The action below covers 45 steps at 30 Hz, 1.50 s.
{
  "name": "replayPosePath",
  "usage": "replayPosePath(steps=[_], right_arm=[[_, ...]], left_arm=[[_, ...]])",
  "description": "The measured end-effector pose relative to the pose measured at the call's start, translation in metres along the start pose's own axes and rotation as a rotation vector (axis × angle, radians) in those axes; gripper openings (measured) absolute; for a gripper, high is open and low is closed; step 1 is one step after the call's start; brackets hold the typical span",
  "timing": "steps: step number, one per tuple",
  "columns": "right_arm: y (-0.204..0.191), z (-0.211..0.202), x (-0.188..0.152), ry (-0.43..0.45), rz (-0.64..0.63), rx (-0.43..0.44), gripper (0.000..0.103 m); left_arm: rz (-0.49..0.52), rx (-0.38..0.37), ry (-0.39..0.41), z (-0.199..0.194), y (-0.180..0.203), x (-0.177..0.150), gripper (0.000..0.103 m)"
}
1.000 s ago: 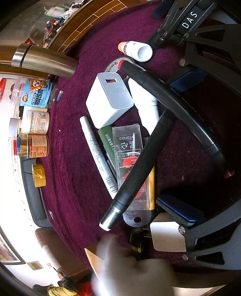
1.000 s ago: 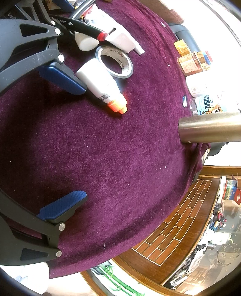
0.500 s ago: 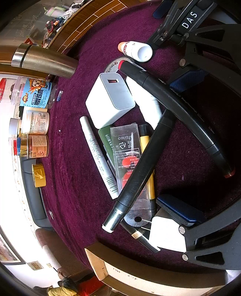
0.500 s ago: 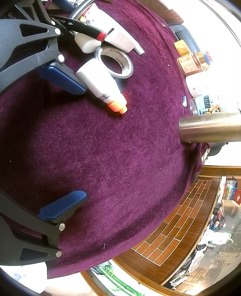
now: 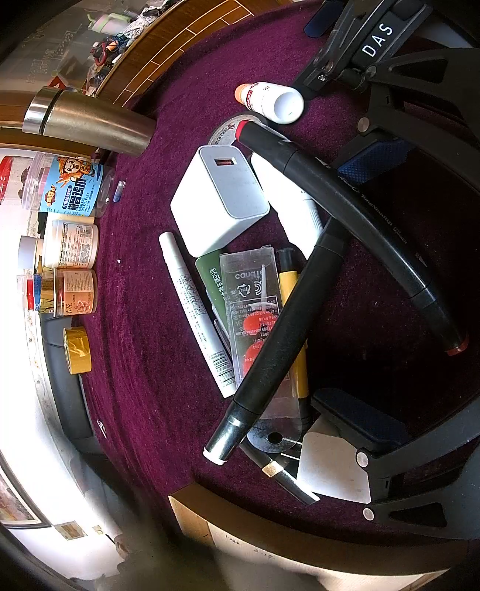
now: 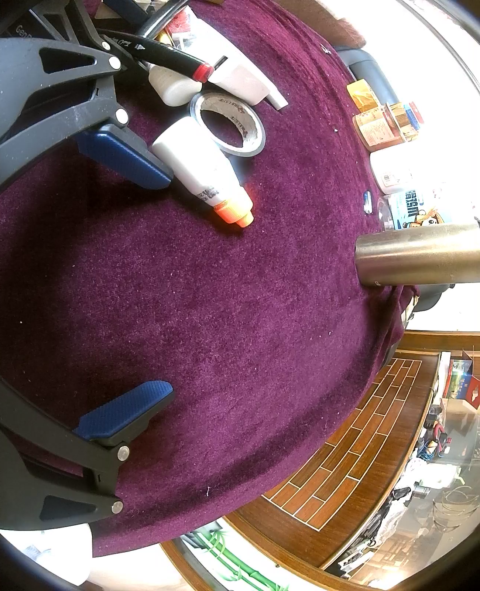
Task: Organize rigid objects
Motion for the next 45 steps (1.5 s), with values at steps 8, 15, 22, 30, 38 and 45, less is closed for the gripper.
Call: replayPosePath(steps=[8,15,22,30,38,45], right_arm=[[0.001,0.000,0.000,0.000,0.000,0.000,0.103],[0.001,-0.001,0.000,0.000,0.000,0.000,0.103],[0.000,0.000,-0.001,0.000,0.000,-0.001,0.103],[0.000,-0.001,0.000,0.000,0.001,-0.003,0.103],[0.005,-0.002,0.001,-0.010,-0.026,0.026,0.103],[0.008,-0.005,0.000,-0.127,-0.092,0.092,0.103]], left_arm=[[0.000,0.000,0.000,-0.001,0.000,-0.001,0.101],[0.000,0.000,0.001,-0.001,0.000,-0.001,0.102],[0.000,0.001,0.001,-0.002,0.000,-0.001,0.101],[-0.002,0.004,0.001,-0.002,0.000,-0.001,0.102],[0.144,-0.110,-0.113,-0.021,-0.012,-0.019,0.102],[0.158,-0.109,-0.066,-0.031,-0.011,-0.033,0.102]])
Point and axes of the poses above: each gripper's, at about its wrist camera, not at the fingertips, and z roughly the way its jaws point, y to its right, x to its top, the point moved 2 cm from there along z, roughly the way its jaws point, and after that the axes turned 4 degrees about y, right-handed, at the moved point
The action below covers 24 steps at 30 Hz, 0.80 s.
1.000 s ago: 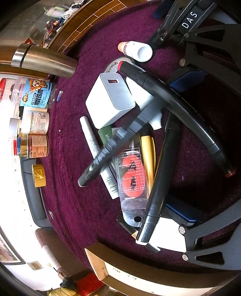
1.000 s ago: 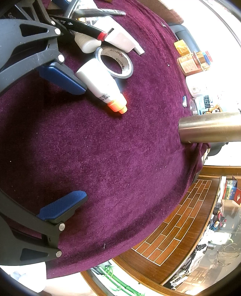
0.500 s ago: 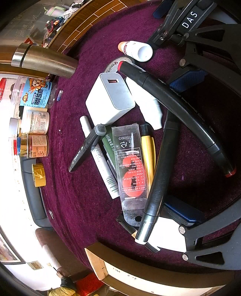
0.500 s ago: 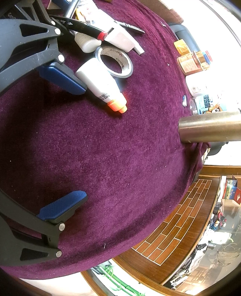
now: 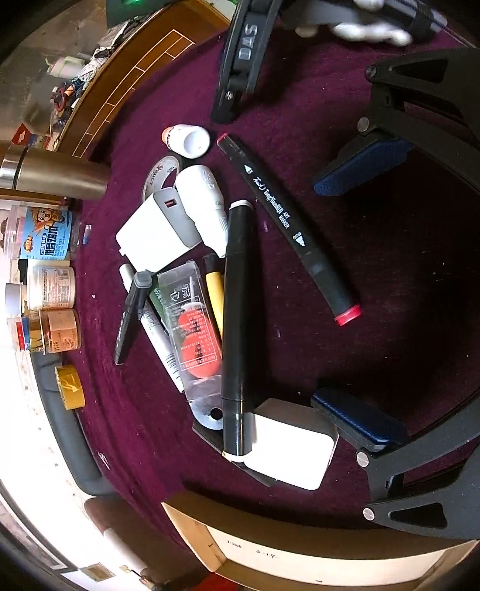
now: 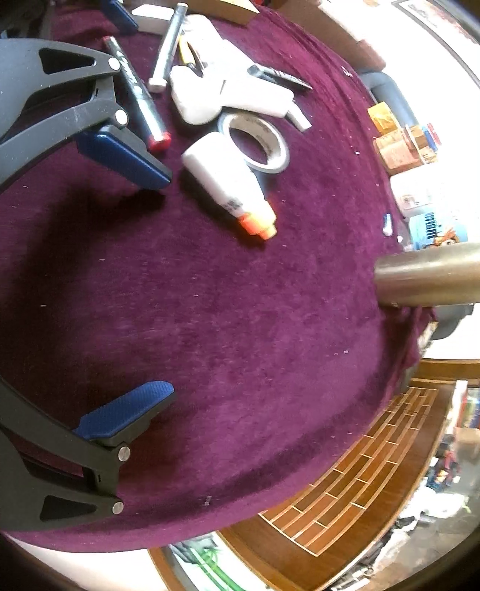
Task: Organize rigid objects
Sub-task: 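Grasp the white square charger with the left tool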
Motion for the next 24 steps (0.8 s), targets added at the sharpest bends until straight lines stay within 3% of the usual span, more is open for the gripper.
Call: replayPosePath(steps=[6,9,13,14,15,16,17,20,22,23,24], right_arm=[[-0.003,0.000,-0.003,0.013,-0.017,-0.014,0.103],[-0.004,-0.002,-0.007,0.054,0.029,-0.042,0.103],[-0.008,-0.010,-0.012,0.057,0.076,-0.124,0.103],[-0.010,-0.019,-0.012,0.091,0.069,-0.151,0.101],[-0.014,-0.029,-0.012,0.140,0.049,-0.183,0.099],[-0.019,-0.043,-0.014,0.200,0.021,-0.224,0.099],[-0.029,-0.068,-0.016,0.309,-0.020,-0.282,0.099],[-0.050,-0.135,-0.028,0.614,-0.037,-0.345,0.100],[-0.059,-0.159,-0.043,0.765,-0.026,-0.238,0.103],[-0.064,-0.155,-0.045,0.731,-0.028,-0.130,0.103],[-0.068,-0.141,-0.043,0.626,-0.033,-0.074,0.103]], left_arm=[[0.019,-0.017,-0.084,0.001,-0.001,0.003,0.102],[-0.008,-0.008,-0.038,-0.001,-0.001,-0.002,0.102],[-0.033,0.027,-0.047,-0.002,0.001,-0.003,0.102],[-0.032,0.020,-0.053,-0.002,0.000,-0.002,0.102],[-0.032,0.014,-0.050,-0.003,-0.001,-0.002,0.096],[-0.036,0.008,-0.030,-0.008,-0.004,-0.003,0.082],[-0.039,-0.001,0.002,-0.019,-0.005,-0.005,0.078],[-0.065,-0.020,0.150,-0.065,-0.020,-0.003,0.078],[-0.098,-0.009,0.319,-0.113,-0.037,-0.001,0.080],[-0.115,0.010,0.445,-0.143,-0.049,-0.002,0.082],[-0.124,0.039,0.544,-0.165,-0.058,-0.005,0.096]])
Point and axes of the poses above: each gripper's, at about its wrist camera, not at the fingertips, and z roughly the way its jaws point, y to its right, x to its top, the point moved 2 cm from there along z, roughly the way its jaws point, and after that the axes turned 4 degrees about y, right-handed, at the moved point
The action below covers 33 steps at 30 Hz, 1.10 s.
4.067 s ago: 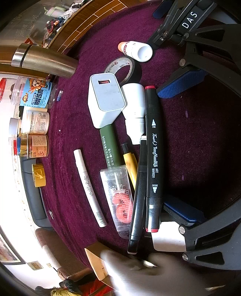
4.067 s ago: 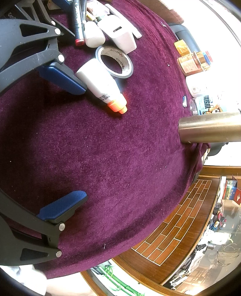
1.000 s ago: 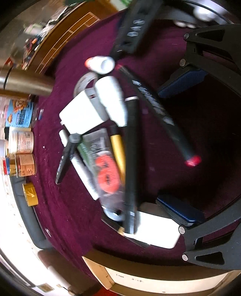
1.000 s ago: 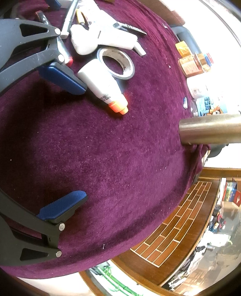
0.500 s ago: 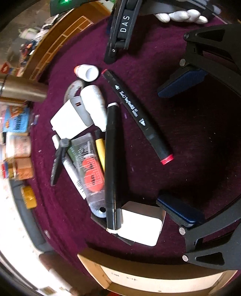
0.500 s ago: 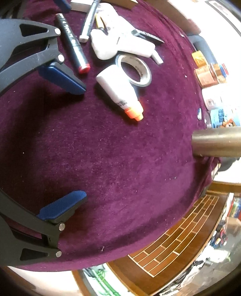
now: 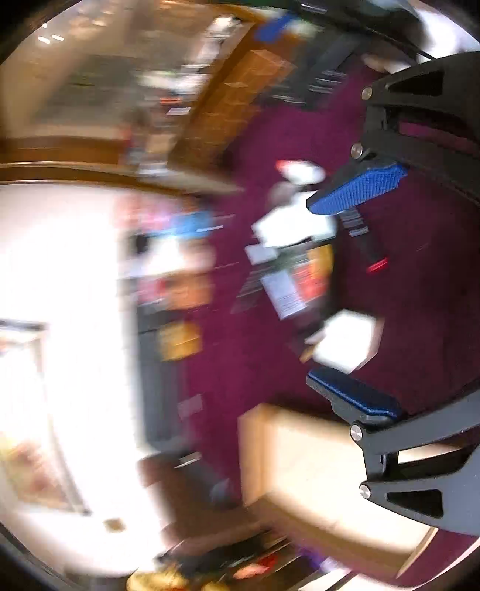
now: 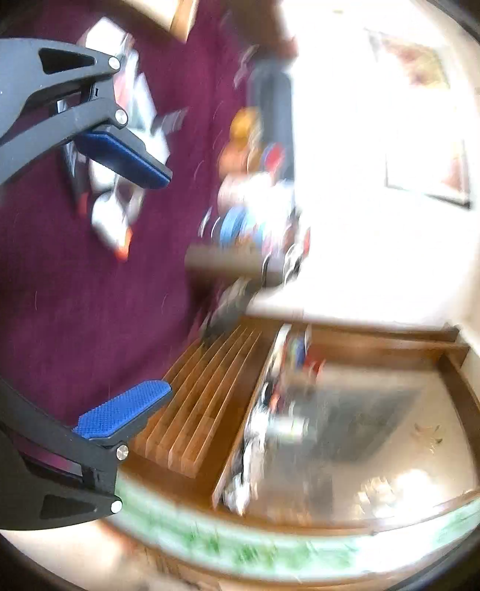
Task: Organize rigid objects
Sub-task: 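Grasp the white square charger with the left tool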
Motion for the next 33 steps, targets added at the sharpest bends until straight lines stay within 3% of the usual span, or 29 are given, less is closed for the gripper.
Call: replayPosePath(steps=[1,2,3,6,10,16,21,26,33], right_arm=[[-0.004,0.015,-0.007,-0.121,0.010,0.049,0.103],[-0.005,0.029,-0.018,-0.219,0.050,0.079,0.103],[-0.004,0.032,-0.023,-0.228,0.066,0.072,0.096],[-0.005,0.036,-0.021,-0.215,0.043,0.055,0.096],[0.006,0.057,-0.016,-0.257,0.087,0.142,0.096],[0.023,0.088,-0.043,-0.371,0.195,0.195,0.096],[0.033,0.089,-0.047,-0.389,0.268,0.236,0.096],[0.031,0.094,-0.050,-0.414,0.274,0.250,0.096],[0.031,0.099,-0.052,-0.437,0.283,0.252,0.096]], left_arm=[[-0.004,0.020,0.070,-0.012,-0.009,0.005,0.102],[-0.009,0.027,0.130,-0.021,-0.018,0.007,0.102],[-0.007,0.024,0.118,-0.019,-0.026,0.007,0.102],[-0.010,0.048,-0.075,0.009,-0.044,-0.010,0.102],[-0.039,0.050,-0.245,0.038,-0.050,-0.040,0.102],[0.057,0.058,-0.322,0.069,-0.020,-0.052,0.102],[0.092,0.073,-0.382,0.092,-0.017,-0.057,0.102],[0.134,0.141,-0.414,0.123,-0.019,-0.062,0.102],[0.159,0.143,-0.481,0.145,-0.017,-0.078,0.101]])
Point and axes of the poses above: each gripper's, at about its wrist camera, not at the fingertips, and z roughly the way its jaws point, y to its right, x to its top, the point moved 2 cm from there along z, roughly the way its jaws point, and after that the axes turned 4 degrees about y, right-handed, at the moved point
